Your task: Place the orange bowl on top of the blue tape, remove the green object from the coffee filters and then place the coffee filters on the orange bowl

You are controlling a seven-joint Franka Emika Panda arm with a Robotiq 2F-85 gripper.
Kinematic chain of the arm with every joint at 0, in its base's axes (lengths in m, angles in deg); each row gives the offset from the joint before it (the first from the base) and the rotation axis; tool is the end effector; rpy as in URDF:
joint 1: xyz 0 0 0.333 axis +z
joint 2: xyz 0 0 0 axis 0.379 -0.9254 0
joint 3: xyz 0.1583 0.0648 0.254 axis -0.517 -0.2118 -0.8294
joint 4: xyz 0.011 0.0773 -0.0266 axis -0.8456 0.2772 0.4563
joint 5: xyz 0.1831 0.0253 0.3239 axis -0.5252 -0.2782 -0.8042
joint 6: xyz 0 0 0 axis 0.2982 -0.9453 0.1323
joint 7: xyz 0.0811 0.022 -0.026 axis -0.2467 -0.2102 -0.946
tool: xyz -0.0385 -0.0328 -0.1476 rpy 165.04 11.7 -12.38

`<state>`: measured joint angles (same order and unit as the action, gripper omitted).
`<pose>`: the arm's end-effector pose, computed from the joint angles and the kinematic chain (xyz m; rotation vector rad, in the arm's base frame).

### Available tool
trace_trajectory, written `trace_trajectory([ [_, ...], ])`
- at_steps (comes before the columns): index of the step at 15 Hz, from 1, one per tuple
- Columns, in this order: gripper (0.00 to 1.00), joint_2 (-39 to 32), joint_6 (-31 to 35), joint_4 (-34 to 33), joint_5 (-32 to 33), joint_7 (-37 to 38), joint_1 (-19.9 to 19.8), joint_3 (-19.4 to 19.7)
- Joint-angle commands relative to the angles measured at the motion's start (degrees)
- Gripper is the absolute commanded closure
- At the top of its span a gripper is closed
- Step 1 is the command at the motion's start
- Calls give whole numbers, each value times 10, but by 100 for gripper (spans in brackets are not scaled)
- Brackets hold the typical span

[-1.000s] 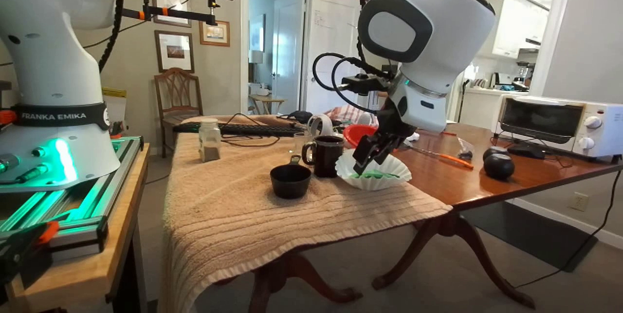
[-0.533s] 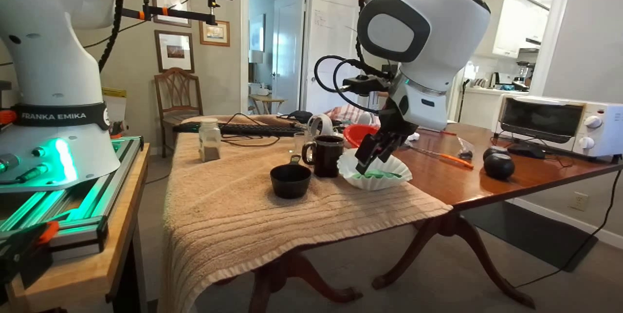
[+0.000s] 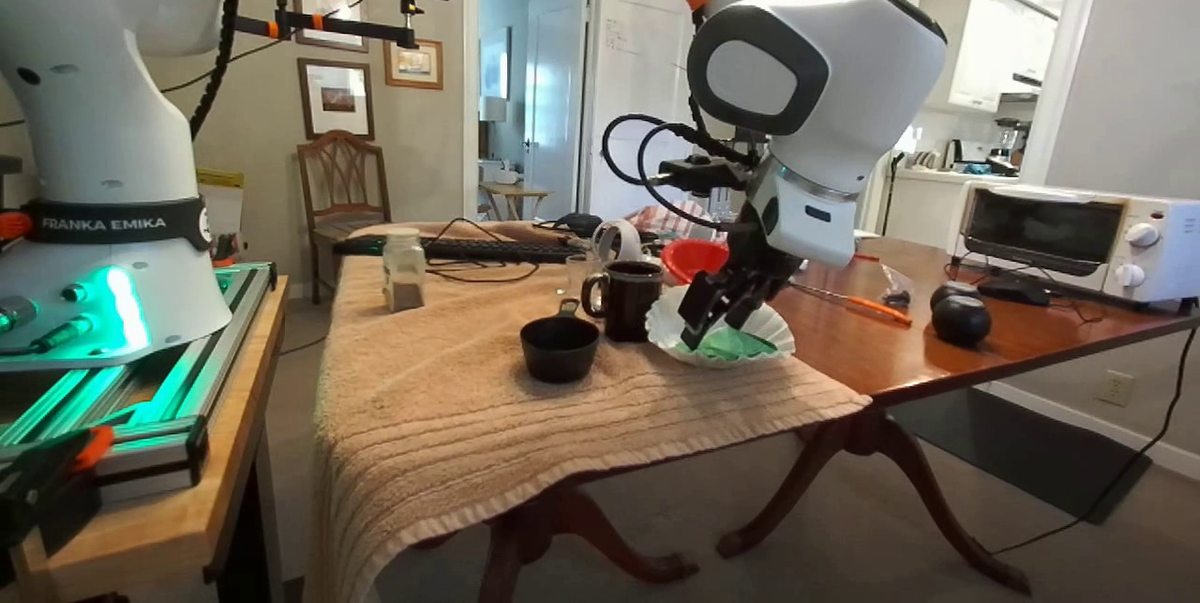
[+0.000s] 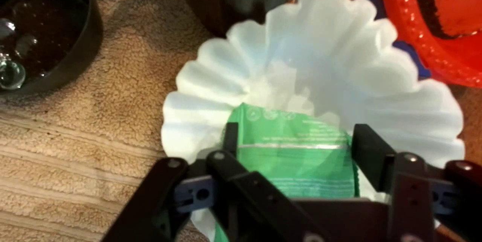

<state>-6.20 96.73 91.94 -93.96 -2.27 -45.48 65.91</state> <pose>0.5345 -0.2960 0.1420 -2.1816 1.7102 0.4325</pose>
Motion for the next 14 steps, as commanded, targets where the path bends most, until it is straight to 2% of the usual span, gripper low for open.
trace_trajectory([
  [1,53,-13,-5,-12,-2,26,7,8],
  [4,77,-12,-5,-15,0,35,8,9],
  [6,82,-13,-5,-17,0,38,8,9],
  [9,97,2,-4,-4,-1,35,10,8],
  [10,94,11,-1,6,-2,31,11,7],
  [14,96,51,15,45,-1,13,20,7],
])
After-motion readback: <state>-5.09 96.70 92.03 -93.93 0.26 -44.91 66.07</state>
